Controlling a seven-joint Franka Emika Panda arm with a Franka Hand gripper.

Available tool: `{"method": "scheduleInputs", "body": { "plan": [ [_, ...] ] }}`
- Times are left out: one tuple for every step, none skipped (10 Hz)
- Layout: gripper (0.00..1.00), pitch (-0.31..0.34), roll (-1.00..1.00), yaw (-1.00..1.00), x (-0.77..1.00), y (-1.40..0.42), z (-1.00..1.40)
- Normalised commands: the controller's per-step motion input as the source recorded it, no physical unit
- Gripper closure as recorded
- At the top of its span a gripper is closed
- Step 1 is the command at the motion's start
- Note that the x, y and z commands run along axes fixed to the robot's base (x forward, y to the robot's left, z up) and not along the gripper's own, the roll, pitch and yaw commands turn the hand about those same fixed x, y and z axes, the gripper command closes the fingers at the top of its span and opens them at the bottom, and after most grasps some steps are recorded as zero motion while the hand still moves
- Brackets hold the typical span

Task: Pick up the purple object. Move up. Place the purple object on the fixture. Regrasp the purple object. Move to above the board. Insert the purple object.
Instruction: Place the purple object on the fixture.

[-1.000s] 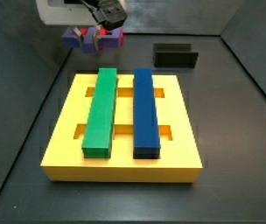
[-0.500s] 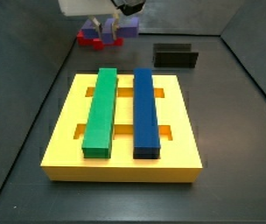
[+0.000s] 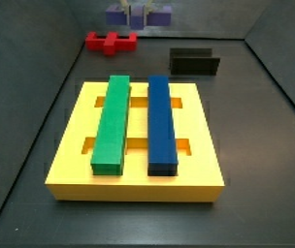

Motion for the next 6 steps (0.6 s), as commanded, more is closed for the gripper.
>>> {"method": "scheduleInputs", "body": {
  "plan": [
    [1.0,0.531,-0.38,0.0,0.88,0.0,0.32],
    [1.0,0.429,-0.42,0.0,0.93,0.0,0.25],
    [1.0,0.434,-0.42,0.0,0.93,0.0,0.25],
    [1.0,0.434,-0.42,0.0,0.93,0.0,0.25],
    [1.0,0.434,-0.43,0.0,0.92,0.0,0.25],
    [1.0,0.434,-0.41,0.0,0.93,0.0,0.22]
  ]
}}
